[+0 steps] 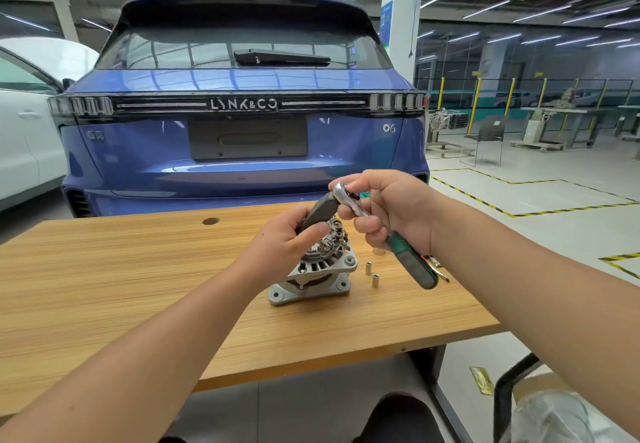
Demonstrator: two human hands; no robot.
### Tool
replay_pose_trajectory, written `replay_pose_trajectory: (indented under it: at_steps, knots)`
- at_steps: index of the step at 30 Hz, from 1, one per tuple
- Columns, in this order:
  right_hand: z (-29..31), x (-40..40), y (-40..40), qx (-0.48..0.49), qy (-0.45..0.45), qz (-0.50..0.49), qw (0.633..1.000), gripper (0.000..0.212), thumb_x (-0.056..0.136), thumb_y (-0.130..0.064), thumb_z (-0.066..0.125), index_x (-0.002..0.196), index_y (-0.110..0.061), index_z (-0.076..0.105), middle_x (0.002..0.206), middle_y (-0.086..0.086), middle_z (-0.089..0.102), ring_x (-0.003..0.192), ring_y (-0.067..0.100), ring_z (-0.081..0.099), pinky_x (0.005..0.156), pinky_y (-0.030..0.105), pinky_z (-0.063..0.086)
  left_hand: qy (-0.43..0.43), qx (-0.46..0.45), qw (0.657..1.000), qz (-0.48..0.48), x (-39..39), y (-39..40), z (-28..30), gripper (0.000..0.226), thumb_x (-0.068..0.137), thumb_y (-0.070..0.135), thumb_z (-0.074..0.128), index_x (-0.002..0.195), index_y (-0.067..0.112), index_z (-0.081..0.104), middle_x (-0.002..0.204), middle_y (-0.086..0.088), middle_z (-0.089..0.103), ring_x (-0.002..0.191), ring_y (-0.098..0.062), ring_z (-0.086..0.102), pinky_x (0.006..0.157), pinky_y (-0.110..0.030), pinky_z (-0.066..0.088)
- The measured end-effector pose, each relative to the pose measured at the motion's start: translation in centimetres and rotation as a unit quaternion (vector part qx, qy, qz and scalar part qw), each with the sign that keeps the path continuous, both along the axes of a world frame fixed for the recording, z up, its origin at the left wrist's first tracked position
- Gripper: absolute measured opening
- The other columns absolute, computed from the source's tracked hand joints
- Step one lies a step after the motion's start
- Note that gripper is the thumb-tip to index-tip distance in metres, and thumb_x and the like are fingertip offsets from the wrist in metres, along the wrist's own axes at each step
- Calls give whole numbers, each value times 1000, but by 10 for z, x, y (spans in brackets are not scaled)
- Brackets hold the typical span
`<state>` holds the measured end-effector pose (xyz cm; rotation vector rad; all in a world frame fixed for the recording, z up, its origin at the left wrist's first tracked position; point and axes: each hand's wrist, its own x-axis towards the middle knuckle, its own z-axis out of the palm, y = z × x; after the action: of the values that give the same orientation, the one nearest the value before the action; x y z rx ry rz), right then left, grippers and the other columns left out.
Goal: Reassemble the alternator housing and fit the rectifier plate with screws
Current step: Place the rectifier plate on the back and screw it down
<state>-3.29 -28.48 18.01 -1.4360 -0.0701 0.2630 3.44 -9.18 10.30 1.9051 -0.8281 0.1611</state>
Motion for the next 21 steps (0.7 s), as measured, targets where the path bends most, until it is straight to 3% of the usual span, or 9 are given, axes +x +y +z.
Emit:
replay_pose_trajectory:
  at_steps: [6, 10, 14, 15, 17, 19, 21]
  knots:
    - [13, -3, -17, 12, -56, -51, 997, 19, 95, -19, 50, 112, -16, 59, 75, 6, 69, 42, 10, 44, 39, 17, 35, 12, -8, 1000, 23, 1, -5, -6, 20, 83, 65, 51, 82, 45, 58, 64, 25, 53, 56, 2, 46, 53, -14, 37]
    - [6, 3, -36, -58, -54, -131, 988, 20, 99, -18, 53, 112, -12, 66, 88, 13, 76, 49, 13, 50, 43, 22, 41, 36, -31, 999, 24, 0, -14, -12, 19, 94, 53, 52, 80, 40, 55, 60, 23, 47, 54, 1, 41, 60, -29, 36]
    - [-26, 20, -53, -151, -49, -223, 962, 27, 99, -7, 49, 118, -5, 68, 92, 14, 70, 56, 13, 52, 50, 26, 41, 98, -89, 991, -11, -10, -37, -8, 23, 91, 57, 52, 72, 46, 58, 59, 19, 44, 53, -5, 40, 54, -28, 36]
    - [-36, 25, -57, -200, -59, -244, 947, 29, 97, -4, 50, 120, -2, 68, 90, 14, 67, 58, 14, 52, 51, 27, 40, 116, -98, 988, -15, -12, -44, -8, 24, 93, 57, 51, 74, 45, 59, 60, 17, 44, 53, -5, 40, 52, -26, 36]
    - [-59, 36, -67, -334, -84, -271, 899, 30, 97, -6, 54, 121, -12, 71, 91, 14, 69, 63, 19, 54, 55, 31, 42, 150, -108, 983, -17, -14, -58, -10, 26, 99, 54, 50, 87, 32, 60, 64, 12, 46, 52, -6, 39, 50, -26, 34]
    - [-82, 48, -78, -490, -103, -264, 825, 31, 98, -12, 55, 122, -23, 71, 104, 13, 72, 79, 26, 62, 65, 35, 47, 191, -117, 974, -25, -14, -69, -14, 32, 103, 50, 48, 93, 21, 56, 66, 9, 47, 50, -7, 37, 48, -25, 31]
    - [-105, 61, -89, -596, -98, -248, 757, 29, 98, -13, 55, 121, -23, 68, 114, 11, 70, 90, 29, 61, 68, 35, 48, 236, -124, 963, -37, -14, -79, -20, 30, 105, 47, 47, 94, 19, 53, 66, 9, 46, 47, -7, 35, 48, -25, 27]
